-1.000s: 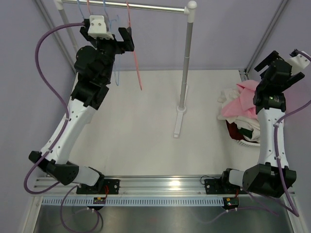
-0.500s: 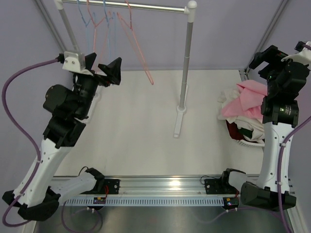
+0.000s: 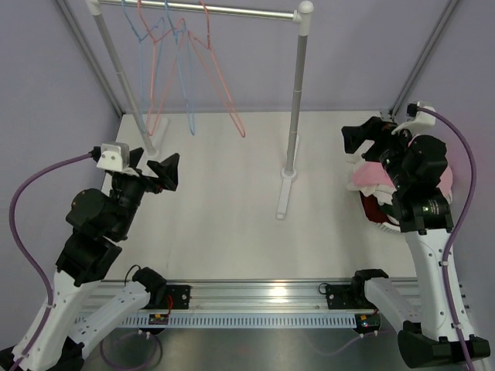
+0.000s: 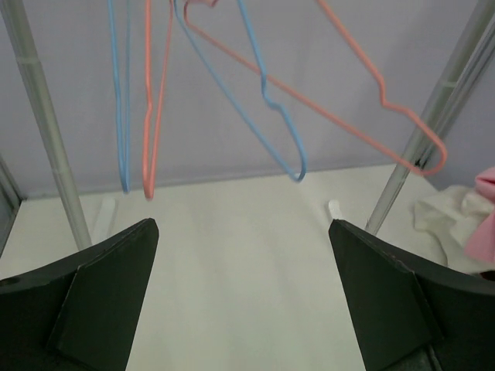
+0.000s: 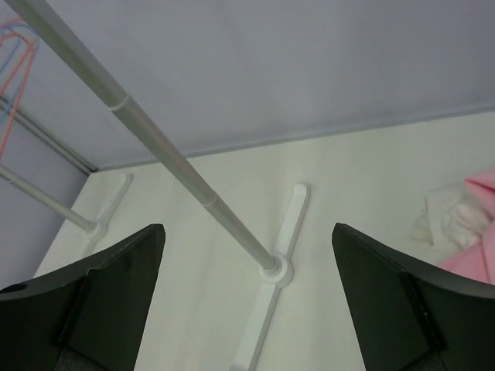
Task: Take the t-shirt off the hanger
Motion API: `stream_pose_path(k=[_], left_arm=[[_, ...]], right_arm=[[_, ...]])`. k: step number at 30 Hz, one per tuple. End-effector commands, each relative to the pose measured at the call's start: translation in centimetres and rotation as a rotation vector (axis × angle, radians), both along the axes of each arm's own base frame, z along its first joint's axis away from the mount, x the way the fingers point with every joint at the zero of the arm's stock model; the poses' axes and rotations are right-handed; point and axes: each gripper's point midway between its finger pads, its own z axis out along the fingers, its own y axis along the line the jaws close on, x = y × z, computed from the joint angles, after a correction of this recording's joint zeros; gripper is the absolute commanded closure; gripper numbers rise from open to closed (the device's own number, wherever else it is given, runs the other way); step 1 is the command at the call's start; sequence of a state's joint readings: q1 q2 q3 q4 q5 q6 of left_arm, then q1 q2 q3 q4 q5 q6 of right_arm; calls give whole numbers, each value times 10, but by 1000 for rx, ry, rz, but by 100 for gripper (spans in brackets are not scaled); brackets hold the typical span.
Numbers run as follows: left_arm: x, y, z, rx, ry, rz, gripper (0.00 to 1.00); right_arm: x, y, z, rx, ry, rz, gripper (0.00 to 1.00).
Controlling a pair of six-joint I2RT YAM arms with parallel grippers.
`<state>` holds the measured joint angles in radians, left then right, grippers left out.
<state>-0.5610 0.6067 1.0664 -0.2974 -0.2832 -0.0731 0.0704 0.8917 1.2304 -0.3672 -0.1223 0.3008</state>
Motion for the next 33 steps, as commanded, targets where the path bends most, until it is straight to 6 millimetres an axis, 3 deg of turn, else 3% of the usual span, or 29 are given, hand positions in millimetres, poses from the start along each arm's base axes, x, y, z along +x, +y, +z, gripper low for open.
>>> stream_pose_path(k=[1, 3, 6, 12, 18, 33], left_arm=[[-7, 9, -28, -47, 78, 33, 1], [-9, 8, -48, -43, 127, 26, 1], [-10, 8, -74, -43, 163, 28, 1], [-19, 13, -88, -67, 188, 33, 1], [-14, 8, -111, -47, 245, 31, 1], [-12, 13, -112, -33, 252, 60, 1]], right_arm=[[-12, 21, -42, 19, 87, 116, 0], [-18, 23, -60, 26, 98, 132, 1], [-31, 28, -66, 14, 89, 171, 0], [-42, 48, -90, 23, 159, 298, 0], [-49, 52, -91, 7, 158, 316, 1], [-52, 50, -79, -5, 136, 305, 1]])
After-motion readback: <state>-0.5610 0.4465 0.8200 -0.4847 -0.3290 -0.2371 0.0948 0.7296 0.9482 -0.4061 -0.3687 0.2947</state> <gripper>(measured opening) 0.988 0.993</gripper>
